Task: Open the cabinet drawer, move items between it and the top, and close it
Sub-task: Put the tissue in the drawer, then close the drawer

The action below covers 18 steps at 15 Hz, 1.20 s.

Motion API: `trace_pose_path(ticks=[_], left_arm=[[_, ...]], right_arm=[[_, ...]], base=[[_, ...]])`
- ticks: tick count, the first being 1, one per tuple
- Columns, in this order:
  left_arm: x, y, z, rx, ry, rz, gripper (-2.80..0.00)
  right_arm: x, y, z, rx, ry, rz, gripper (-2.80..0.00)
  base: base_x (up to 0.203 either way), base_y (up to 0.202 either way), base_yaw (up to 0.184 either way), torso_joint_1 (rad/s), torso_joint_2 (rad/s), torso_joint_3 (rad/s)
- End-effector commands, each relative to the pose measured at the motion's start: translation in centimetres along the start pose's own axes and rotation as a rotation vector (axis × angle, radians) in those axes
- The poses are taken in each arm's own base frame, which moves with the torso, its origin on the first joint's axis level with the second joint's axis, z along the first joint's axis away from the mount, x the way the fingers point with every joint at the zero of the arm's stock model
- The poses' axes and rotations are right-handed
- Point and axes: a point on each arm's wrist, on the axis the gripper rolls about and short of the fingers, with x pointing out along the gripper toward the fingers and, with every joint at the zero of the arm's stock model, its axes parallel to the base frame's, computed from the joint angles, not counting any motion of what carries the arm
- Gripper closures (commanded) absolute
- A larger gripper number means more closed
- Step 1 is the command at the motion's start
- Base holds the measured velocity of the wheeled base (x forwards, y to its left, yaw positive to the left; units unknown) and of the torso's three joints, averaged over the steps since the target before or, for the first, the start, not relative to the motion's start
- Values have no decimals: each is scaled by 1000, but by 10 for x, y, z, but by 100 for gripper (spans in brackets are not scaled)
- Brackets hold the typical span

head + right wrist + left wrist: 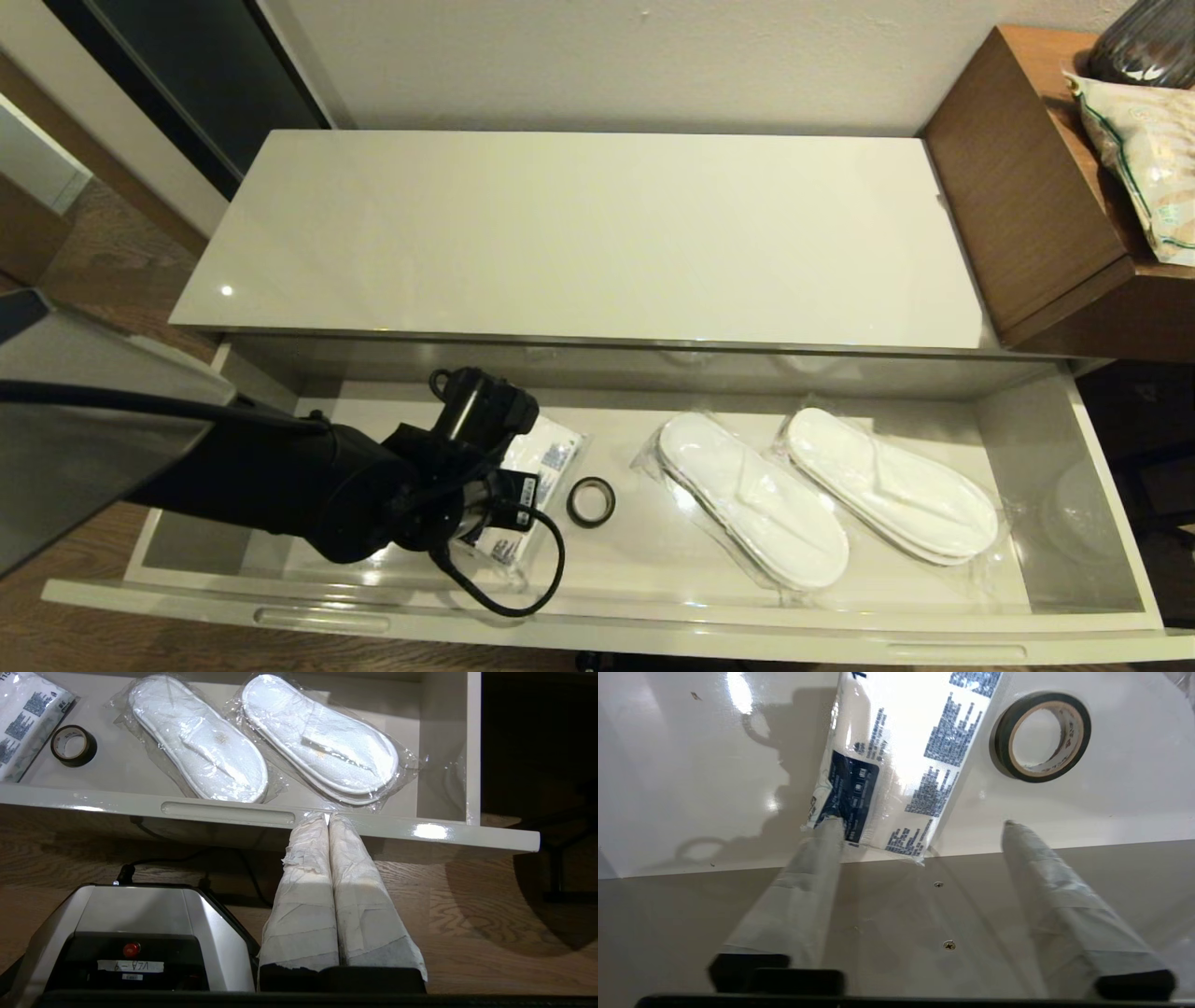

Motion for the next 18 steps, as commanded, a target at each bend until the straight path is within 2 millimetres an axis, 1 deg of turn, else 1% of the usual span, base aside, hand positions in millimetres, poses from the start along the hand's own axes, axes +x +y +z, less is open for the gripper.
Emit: trace_pose_path(ticks=[1, 2, 3, 4, 5, 6, 7, 9, 11, 12, 13, 14, 15, 16, 18], left_arm=[[-8, 2, 4, -12, -22, -4, -280], [-16, 6, 9, -26, -43, -6, -280], [-33, 14, 17, -51, -84, -9, -280], [-61, 28, 27, -83, -137, -11, -280], [-88, 41, 32, -108, -174, -8, 0], [-116, 57, 32, -134, -205, 2, 0], [-144, 75, 29, -161, -229, 20, 0], [-188, 101, 13, -197, -240, 58, 0], [-229, 126, -12, -244, -245, 115, 0], [-244, 136, -25, -269, -240, 149, 0], [-262, 144, -43, -295, -242, 179, 0], [-274, 148, -64, -311, -223, 201, 0], [-277, 149, -82, -316, -187, 207, 0], [-268, 149, -103, -322, -107, 195, 0], [-251, 145, -134, -320, 22, 132, 0]], right_arm=[[0, 0, 0, 0, 1, 1, 0], [0, 0, 0, 0, 1, 1, 0], [0, 0, 0, 0, 1, 1, 0], [0, 0, 0, 0, 1, 1, 0], [0, 0, 0, 0, 1, 1, 0], [0, 0, 0, 0, 1, 1, 0], [0, 0, 0, 0, 1, 1, 0], [0, 0, 0, 0, 1, 1, 0], [0, 0, 0, 1, 1, -1, 0], [0, 0, 0, 3, 1, -1, 0], [0, 0, 0, 1, 1, -1, 0], [0, 0, 0, 1, 1, -1, 0], [0, 0, 0, 1, 1, -1, 0], [0, 0, 0, 0, 2, -2, 0], [0, 0, 0, -1, 1, -1, 0]], base=[[0, 0, 0, 0, 0, 0], [0, 0, 0, 0, 0, 0], [0, 0, 0, 0, 0, 0], [0, 0, 0, 0, 0, 0], [0, 0, 0, 0, 0, 0], [0, 0, 0, 0, 0, 0], [0, 0, 0, 0, 0, 0], [0, 0, 0, 0, 0, 0], [0, 0, 0, 0, 0, 0], [0, 0, 0, 0, 0, 0], [0, 0, 0, 0, 0, 0], [0, 0, 0, 0, 0, 0], [0, 0, 0, 0, 0, 0], [0, 0, 0, 0, 0, 0], [0, 0, 0, 0, 0, 0]])
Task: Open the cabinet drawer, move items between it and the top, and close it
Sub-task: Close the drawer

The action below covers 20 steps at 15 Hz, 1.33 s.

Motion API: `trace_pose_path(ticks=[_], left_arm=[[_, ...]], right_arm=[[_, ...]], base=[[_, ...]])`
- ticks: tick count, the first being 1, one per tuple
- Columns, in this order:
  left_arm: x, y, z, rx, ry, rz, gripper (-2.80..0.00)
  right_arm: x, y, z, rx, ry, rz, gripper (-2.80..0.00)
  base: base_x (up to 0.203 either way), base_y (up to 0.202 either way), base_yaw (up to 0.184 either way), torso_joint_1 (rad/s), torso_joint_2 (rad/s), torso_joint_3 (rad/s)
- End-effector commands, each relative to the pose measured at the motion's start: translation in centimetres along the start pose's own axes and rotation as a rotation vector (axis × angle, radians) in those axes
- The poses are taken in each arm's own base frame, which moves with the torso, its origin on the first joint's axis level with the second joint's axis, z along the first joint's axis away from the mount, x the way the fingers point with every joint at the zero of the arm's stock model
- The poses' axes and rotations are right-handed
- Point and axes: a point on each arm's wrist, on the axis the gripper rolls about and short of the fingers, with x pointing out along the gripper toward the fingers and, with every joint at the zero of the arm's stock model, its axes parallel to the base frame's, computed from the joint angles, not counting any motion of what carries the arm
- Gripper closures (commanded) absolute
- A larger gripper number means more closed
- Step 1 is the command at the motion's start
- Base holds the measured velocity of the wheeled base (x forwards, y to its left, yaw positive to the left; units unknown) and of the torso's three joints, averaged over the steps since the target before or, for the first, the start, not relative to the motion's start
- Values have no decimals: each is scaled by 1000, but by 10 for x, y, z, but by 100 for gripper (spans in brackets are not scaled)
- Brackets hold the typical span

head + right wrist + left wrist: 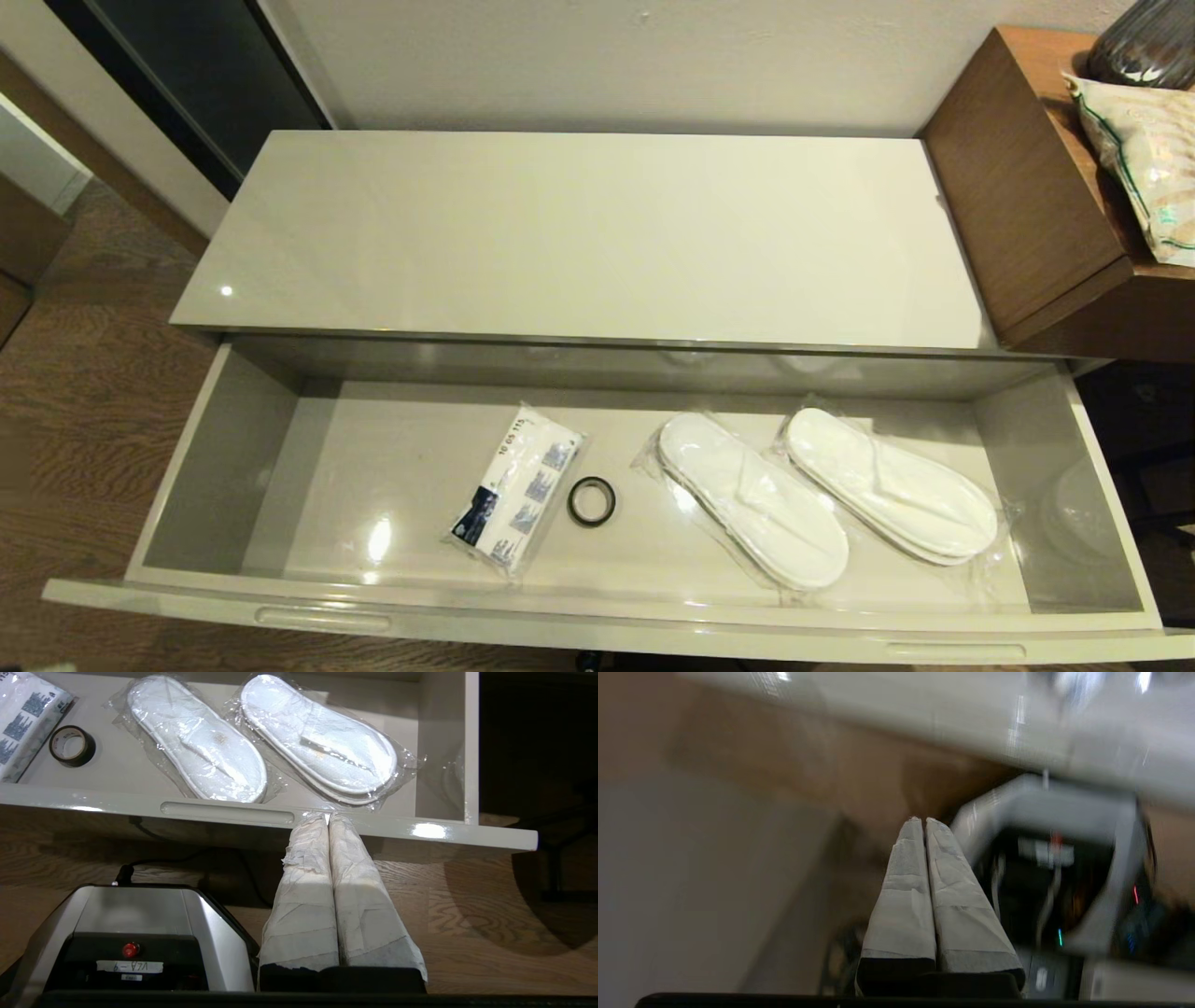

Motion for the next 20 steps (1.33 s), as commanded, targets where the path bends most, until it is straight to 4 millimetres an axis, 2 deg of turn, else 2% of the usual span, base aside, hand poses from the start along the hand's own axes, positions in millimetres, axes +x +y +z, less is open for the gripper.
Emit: trace_pose_path(ticks=[1, 4, 6, 13, 18, 20], left_arm=[[6, 6, -25, -2, 38, -26, 0], [49, 1, -47, 5, 135, -107, 0], [70, -4, -48, -1, 156, -138, 0], [111, -19, -28, -194, 241, -135, 0], [127, -24, -26, -235, 327, -121, 0], [136, -28, -18, -280, 287, -131, 0]], right_arm=[[0, 0, 0, -2, 0, 4, 0], [0, 0, 0, -8, -1, 9, 0], [0, 0, 0, -8, -1, 8, 0], [0, 0, 0, -13, 0, 7, 0], [0, 0, 0, -17, -1, 8, 0], [0, 0, 0, -23, -1, 9, 0]], base=[[0, 0, 0, 0, 0, 0], [0, 0, 0, 0, 0, 0], [0, 0, 0, 0, 0, 0], [0, 0, 0, 0, 0, 0], [0, 0, 0, 0, 0, 0], [0, 0, 0, 0, 0, 0]])
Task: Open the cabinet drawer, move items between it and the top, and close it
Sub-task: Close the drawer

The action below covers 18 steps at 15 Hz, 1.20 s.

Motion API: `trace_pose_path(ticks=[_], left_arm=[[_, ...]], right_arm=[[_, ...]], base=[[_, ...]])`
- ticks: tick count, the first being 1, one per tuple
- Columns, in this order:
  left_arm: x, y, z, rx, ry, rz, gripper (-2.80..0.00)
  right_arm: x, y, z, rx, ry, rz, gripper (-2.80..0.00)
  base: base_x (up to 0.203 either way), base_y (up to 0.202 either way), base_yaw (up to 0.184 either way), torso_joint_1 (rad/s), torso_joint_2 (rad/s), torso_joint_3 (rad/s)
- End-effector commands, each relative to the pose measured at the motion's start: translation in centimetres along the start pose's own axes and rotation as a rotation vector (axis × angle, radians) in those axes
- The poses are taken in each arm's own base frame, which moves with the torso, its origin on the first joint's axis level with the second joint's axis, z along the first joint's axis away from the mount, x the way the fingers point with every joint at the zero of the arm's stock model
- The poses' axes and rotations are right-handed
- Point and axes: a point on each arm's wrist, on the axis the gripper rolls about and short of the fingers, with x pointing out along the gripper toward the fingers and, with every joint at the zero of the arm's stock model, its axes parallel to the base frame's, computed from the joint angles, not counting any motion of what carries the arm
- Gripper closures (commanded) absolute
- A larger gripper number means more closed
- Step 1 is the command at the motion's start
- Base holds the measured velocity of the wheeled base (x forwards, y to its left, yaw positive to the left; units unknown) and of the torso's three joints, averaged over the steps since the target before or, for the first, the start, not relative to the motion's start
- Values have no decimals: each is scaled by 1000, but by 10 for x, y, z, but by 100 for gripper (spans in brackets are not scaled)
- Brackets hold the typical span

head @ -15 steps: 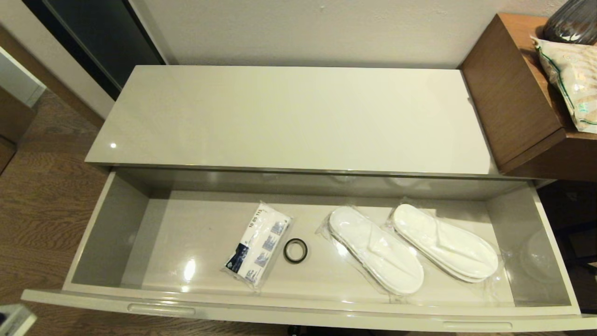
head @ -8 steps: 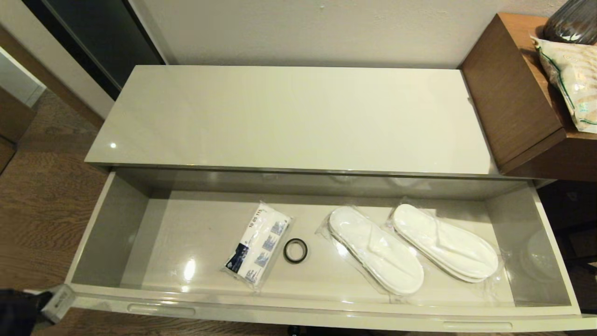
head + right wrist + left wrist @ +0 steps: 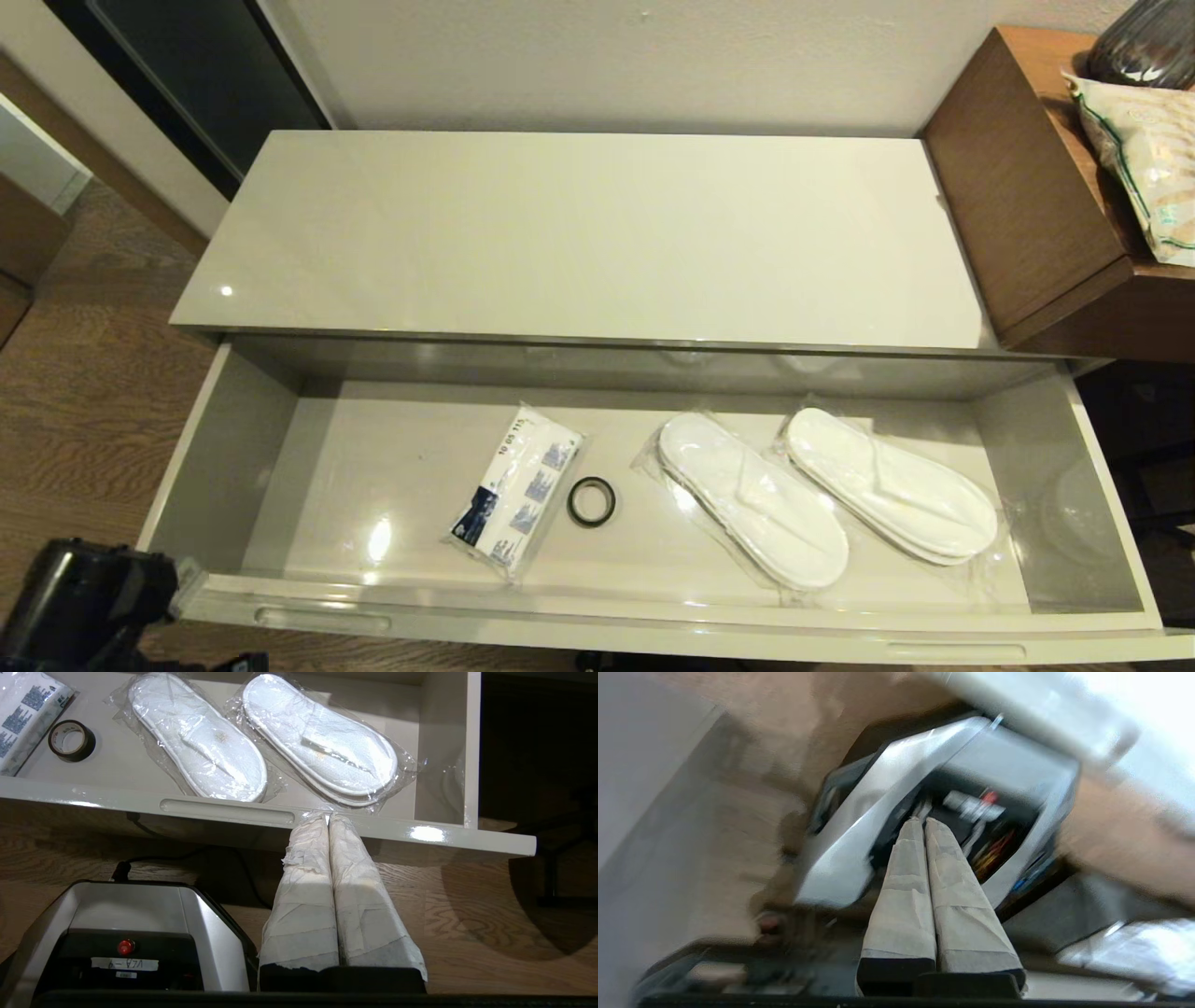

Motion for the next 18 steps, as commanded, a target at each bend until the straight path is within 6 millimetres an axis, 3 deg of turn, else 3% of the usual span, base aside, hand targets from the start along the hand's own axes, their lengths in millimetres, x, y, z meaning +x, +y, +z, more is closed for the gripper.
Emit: trace_pose_path(ticks=[1, 5, 9, 13, 18], left_arm=[[10, -2, 4, -23, 24, 17, 0], [32, -11, 21, -52, 52, 74, 0], [32, -23, 41, -80, -61, 21, 0], [48, -47, 80, -103, -112, -18, 0], [71, -88, 146, -96, -186, -31, 0]], right_arm=[[0, 0, 0, 1, 1, 0, 0], [0, 0, 0, 18, 3, -6, 0], [0, 0, 0, 8, 2, 1, 0], [0, 0, 0, 16, 2, -2, 0], [0, 0, 0, 15, 3, -3, 0]], base=[[0, 0, 0, 0, 0, 0], [0, 0, 0, 0, 0, 0], [0, 0, 0, 0, 0, 0], [0, 0, 0, 0, 0, 0], [0, 0, 0, 0, 0, 0]])
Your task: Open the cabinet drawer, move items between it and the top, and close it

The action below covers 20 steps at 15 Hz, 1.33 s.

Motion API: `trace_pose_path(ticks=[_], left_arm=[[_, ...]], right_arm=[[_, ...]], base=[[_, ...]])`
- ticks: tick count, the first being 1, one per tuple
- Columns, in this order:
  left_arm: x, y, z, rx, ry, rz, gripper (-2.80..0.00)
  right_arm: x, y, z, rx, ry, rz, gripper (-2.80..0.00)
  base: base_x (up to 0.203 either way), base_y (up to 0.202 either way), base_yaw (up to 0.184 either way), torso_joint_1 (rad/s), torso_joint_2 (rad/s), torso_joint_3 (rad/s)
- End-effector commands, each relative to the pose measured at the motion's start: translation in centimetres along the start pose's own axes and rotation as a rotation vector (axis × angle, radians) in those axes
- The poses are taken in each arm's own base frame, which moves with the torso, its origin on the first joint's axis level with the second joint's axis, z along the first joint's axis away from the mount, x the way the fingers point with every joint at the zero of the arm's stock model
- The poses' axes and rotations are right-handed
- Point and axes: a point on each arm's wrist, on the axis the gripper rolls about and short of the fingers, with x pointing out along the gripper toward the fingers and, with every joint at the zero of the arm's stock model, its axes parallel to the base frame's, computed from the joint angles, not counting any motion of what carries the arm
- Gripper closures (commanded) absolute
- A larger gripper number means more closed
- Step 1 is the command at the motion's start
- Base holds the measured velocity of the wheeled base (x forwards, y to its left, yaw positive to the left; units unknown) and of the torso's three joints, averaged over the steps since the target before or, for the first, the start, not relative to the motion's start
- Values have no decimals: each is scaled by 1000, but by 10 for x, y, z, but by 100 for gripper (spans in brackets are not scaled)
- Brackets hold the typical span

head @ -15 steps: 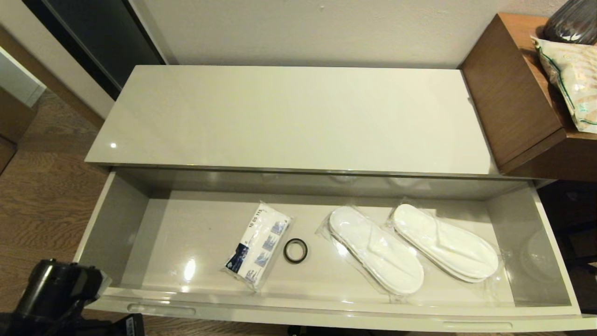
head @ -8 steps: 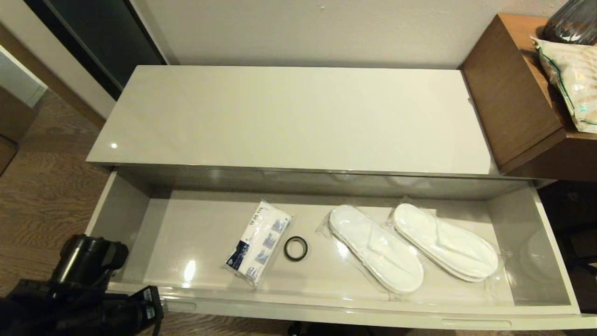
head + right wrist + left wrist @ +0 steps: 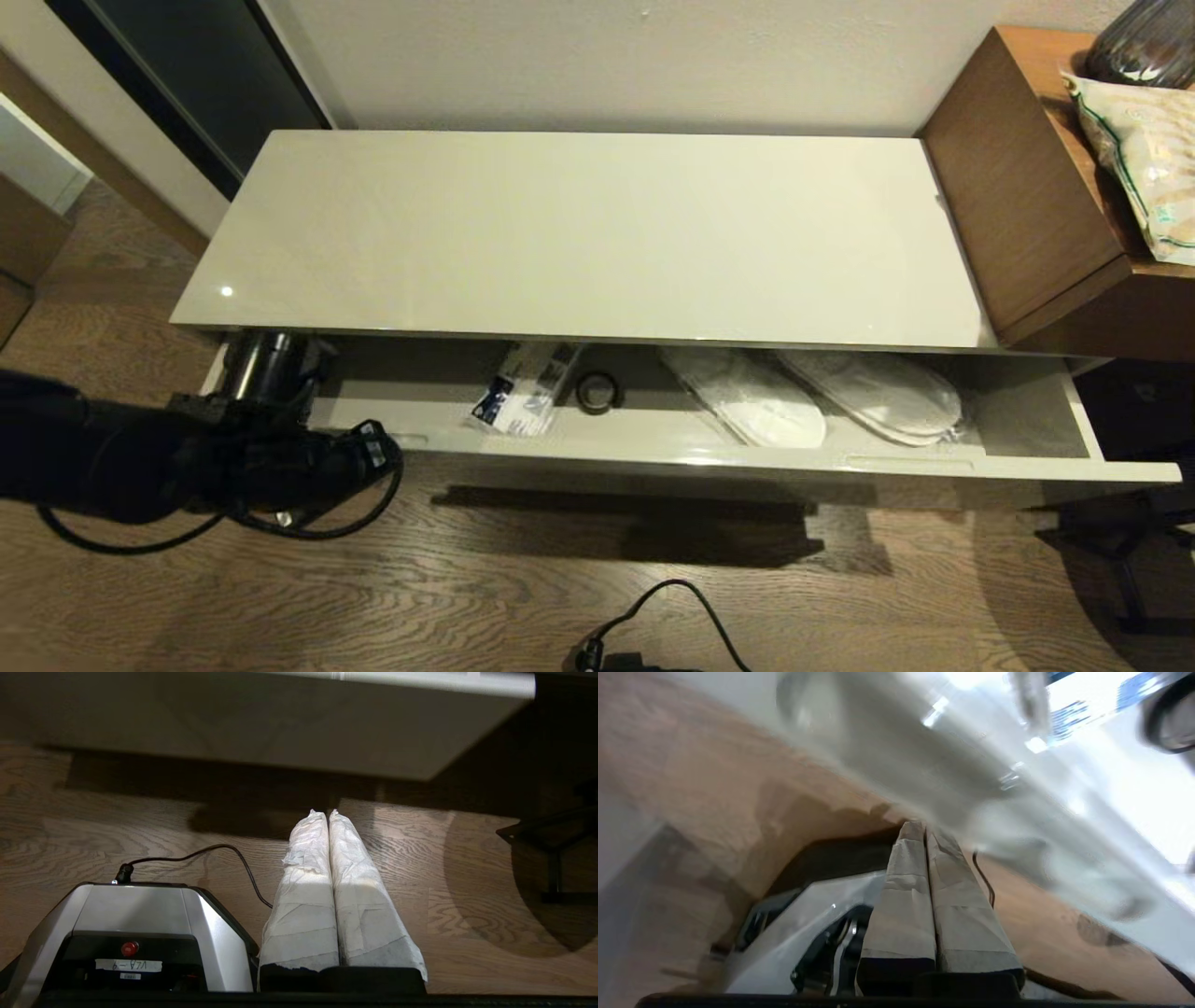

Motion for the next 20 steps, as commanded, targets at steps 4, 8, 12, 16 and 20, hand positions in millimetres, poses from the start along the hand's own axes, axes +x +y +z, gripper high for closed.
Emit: trace_pose_path(ticks=[4, 8, 12, 16, 20], left_arm=[[18, -36, 48, 10, -38, -11, 0], [5, -66, 103, 53, -131, -3, 0], [-43, -72, 118, 114, -164, 56, 0], [-163, -65, 103, 146, -256, -12, 0], [-314, -11, 33, 192, -338, -106, 0]], right_arm=[[0, 0, 0, 0, 1, 0, 0], [0, 0, 0, 1, 1, -2, 0], [0, 0, 0, 3, 1, -3, 0], [0, 0, 0, 3, 2, -3, 0], [0, 0, 0, 1, 3, -4, 0]], base=[[0, 0, 0, 0, 0, 0], [0, 0, 0, 0, 0, 0], [0, 0, 0, 0, 0, 0], [0, 0, 0, 0, 0, 0], [0, 0, 0, 0, 0, 0]])
